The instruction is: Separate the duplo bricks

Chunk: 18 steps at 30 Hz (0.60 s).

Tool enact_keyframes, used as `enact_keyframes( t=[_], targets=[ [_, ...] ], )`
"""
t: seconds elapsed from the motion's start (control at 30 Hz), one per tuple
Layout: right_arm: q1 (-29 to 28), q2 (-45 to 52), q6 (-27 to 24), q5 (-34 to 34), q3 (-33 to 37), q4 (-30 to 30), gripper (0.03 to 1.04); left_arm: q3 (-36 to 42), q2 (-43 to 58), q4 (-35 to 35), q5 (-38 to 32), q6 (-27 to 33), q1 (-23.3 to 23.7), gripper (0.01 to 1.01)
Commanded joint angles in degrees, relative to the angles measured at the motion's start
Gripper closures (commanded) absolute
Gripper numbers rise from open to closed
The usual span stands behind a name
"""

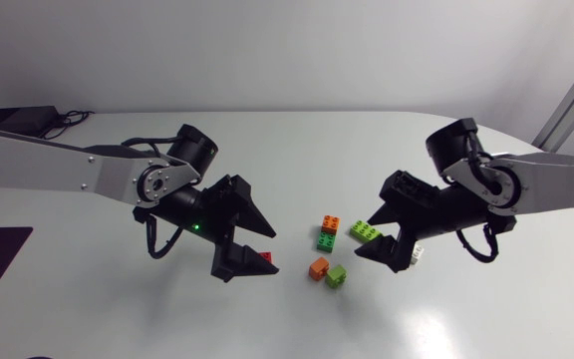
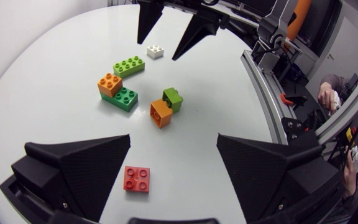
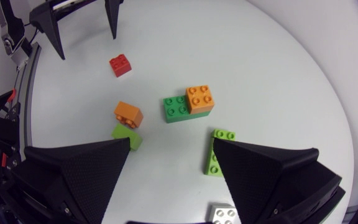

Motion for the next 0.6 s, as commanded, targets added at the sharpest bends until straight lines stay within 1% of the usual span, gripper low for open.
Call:
enact_keyframes(
  t=[0.0,0.07,0.17,0.33,0.43,0.57],
  targets=[
    [1.86,2.81,0.08,1.26,-1.98,0.34,0.13,-0.59,0.21,0.62,-0.12,-0.90,-0.08,0.054],
    [3.44,4.04,0.69,2.75,-2.51,1.74,0.13,-0.77,0.21,0.80,-0.30,-0.90,-0.08,0.054],
    [6.25,5.27,3.33,6.62,-2.33,2.27,0.13,-0.94,-0.23,0.80,-0.30,-0.90,0.18,0.054],
    [11.44,4.83,7.37,9.61,-0.93,-0.81,0.13,-1.12,-0.58,0.80,-0.30,-0.90,0.80,0.054],
    [14.07,6.15,9.92,13.56,-0.22,-0.89,0.13,-1.38,-0.58,1.06,-0.30,-0.90,0.80,0.054],
    [16.45,9.58,14.05,16.99,1.36,-0.81,0.13,-1.47,-0.76,1.15,-0.30,-0.99,0.80,0.054]
  ],
)
